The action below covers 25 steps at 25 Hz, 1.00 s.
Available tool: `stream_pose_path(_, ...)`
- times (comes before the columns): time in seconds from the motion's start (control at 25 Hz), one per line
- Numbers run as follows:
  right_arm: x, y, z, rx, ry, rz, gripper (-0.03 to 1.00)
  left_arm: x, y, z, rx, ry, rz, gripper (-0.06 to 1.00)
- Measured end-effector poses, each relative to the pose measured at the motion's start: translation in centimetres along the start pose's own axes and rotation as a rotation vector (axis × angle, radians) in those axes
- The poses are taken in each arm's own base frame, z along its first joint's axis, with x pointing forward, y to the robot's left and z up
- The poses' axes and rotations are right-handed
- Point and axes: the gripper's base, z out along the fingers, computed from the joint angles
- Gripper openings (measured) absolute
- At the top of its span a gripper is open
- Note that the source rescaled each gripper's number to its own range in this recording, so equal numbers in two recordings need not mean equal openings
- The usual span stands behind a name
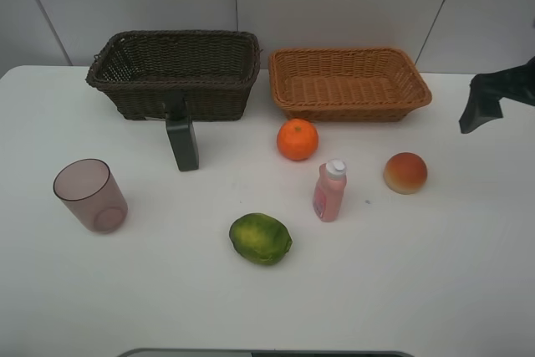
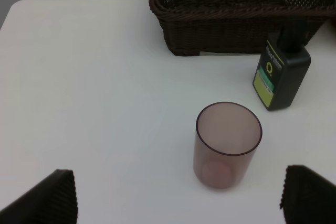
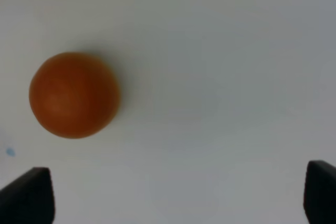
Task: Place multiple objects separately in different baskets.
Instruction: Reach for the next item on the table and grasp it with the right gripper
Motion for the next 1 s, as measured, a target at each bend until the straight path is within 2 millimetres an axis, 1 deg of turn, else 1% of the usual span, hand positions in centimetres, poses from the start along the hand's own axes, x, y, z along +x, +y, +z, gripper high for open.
stream_pose_path(0.12,-1.2,1.1,2.9,-0.016,0.050,0.004,1.00,0.0,0.0,0.0,0.000,0.000,0.000,1.00)
stream_pose_path(0.24,-2.2,2.0,5.1,-0.030,0.069,0.005,1.00,0.0,0.0,0.0,0.000,0.000,0.000,1.00)
stream_pose_path(0.32,-2.7,2.5,6.1,-0.045,0.075,0.009,1.00,0.0,0.0,0.0,0.000,0.000,0.000,1.00)
stream_pose_path(0.52,-3.7,3.9,8.0,-0.072,0.073,0.002,1.00,0.0,0.0,0.0,0.000,0.000,0.000,1.00)
stream_pose_path(0.68,-3.5,4.8,9.9,-0.088,0.112,0.009,1.00,0.0,0.0,0.0,0.000,0.000,0.000,1.00)
stream_pose_path(0.8,-3.3,5.0,11.0,-0.088,0.141,0.011,1.00,0.0,0.0,0.0,0.000,0.000,0.000,1.00)
stream_pose_path(1.0,-3.1,5.0,12.2,-0.081,0.160,0.010,1.00,0.0,0.0,0.0,0.000,0.000,0.000,1.00)
